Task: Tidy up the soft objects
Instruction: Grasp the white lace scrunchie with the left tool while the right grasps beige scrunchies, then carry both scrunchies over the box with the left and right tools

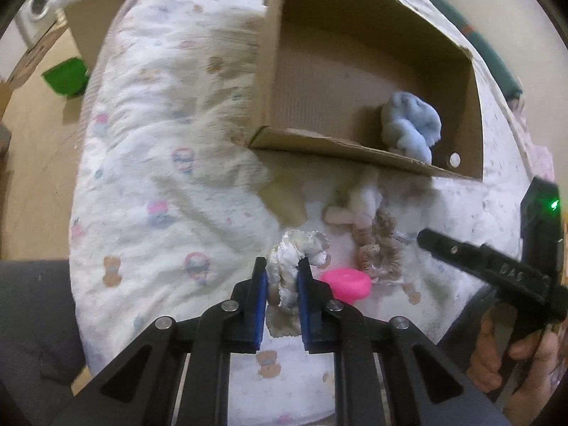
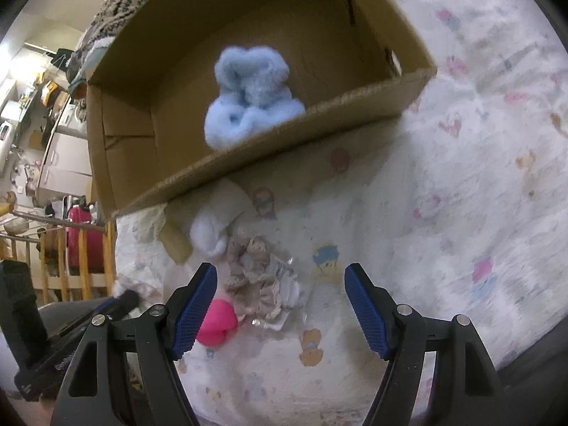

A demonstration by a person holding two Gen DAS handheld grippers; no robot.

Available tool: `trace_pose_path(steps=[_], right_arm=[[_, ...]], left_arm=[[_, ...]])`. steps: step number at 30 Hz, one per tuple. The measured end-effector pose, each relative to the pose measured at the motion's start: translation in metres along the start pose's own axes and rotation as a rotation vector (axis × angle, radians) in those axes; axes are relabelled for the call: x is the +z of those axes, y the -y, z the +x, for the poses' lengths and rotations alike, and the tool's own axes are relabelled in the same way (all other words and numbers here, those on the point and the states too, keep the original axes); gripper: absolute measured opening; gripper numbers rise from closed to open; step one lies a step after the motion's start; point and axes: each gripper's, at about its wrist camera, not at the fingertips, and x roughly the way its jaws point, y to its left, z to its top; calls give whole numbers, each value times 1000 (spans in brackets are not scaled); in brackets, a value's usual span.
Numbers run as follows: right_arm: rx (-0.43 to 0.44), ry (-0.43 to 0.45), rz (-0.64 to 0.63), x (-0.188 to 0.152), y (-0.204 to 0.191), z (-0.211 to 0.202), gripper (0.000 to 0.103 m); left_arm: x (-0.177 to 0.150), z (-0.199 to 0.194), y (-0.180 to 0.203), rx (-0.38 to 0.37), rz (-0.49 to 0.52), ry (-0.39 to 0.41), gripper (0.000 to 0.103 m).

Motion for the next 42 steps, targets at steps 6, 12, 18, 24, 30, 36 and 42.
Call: trace_pose_path(steps=[6, 12, 18, 24, 30, 36, 42], right_arm=[[72, 9, -124, -2, -36, -9, 76], [-212, -60, -291, -2, -61, 31, 76], [-347, -43, -452, -14, -82, 46, 74], [-344, -22, -465, -22, -85, 39, 22], [-141, 9, -346, -24, -63, -9, 19], [-54, 75, -293, -32, -49, -49, 19], [1, 174, -268, -27, -44, -85, 19]], left_arm=[[5, -1, -14, 14, -73, 33, 14], [8, 6, -12, -14, -92, 30, 14], [10, 7, -14, 2, -100, 39, 14], [11, 7, -13, 11, -94, 45, 14], [11, 6, -13, 10, -95, 49, 14], [7, 0, -13, 25, -81, 86, 14], [-1, -26, -10, 45, -64, 136, 14]])
